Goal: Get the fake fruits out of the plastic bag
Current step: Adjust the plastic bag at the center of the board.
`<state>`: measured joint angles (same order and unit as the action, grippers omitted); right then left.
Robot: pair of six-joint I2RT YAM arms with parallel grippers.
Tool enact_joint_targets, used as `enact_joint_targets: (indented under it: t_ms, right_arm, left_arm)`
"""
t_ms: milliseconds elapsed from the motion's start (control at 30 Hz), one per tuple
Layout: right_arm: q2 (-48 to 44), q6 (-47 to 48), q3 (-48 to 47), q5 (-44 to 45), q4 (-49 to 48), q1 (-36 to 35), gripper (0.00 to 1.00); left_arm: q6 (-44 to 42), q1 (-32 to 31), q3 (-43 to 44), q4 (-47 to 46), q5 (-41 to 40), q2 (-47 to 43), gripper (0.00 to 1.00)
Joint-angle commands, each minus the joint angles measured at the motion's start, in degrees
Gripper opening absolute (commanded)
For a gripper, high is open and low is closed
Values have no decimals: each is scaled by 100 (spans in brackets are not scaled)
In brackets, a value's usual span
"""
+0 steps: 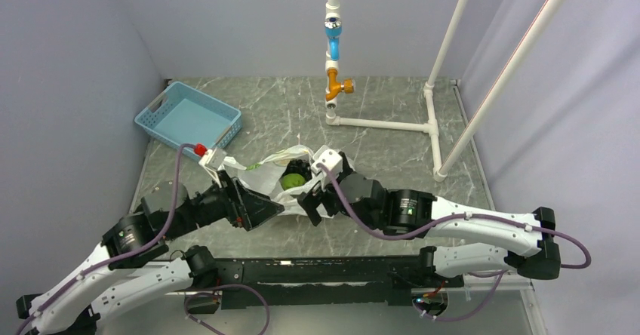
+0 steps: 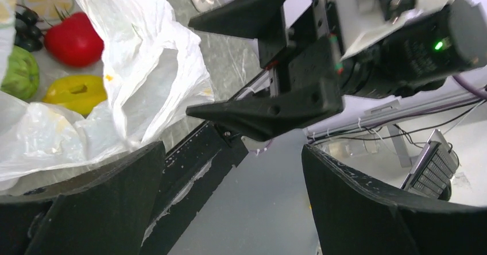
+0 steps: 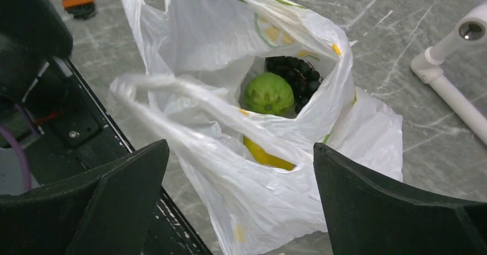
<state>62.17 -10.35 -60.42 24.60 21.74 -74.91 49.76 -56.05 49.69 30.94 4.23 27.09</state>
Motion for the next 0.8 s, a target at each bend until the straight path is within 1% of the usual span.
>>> enact_joint_targets:
  t_ms: [0, 67, 133, 200, 300, 367, 433, 467, 533, 600, 767]
  right_arm:
    - [23, 769, 136, 622, -828, -276, 100]
    - [53, 935, 293, 584, -1074, -379, 100]
    - [30, 1126, 538, 473, -1381, -466, 100]
    - [89, 1222, 726, 759, -1664, -497, 100]
    - [318, 1393, 857, 1335, -1931, -501, 94]
    - [380, 1569, 1023, 1316, -2111, -542, 89]
    - [294, 1634, 1322, 1254, -2380, -628, 88]
    - [228, 1659, 1432, 1031, -2537, -659, 88]
    - [135, 1708, 1551, 762, -2632, -718, 91]
    - [119, 1719, 1555, 680, -2620, -778, 93]
    - [279, 1867, 1606, 1004, -2856, -789, 96]
  left_arm:
    - [-558, 7, 805, 657, -399, 239, 94]
    - [-666, 3, 1139, 935, -809, 533, 92]
    - [-672, 7, 1311, 994, -1137, 846, 91]
    - [-696, 13, 1415, 993, -1398, 1126, 89]
    - [-760, 14, 1657, 1175, -1682, 1632, 86]
    - [-772, 22, 1743, 1221, -1828, 1920, 85]
    - [-714, 113, 1697, 1144, -1766, 2075, 85]
    - [-691, 166, 1644, 1078, -1670, 2098, 85]
    - [-668, 266, 1505, 931, -1495, 2071, 85]
    - [-644, 343, 1332, 877, -1414, 1997, 86]
    - [-348, 540, 667, 753, -1305, 1646, 86]
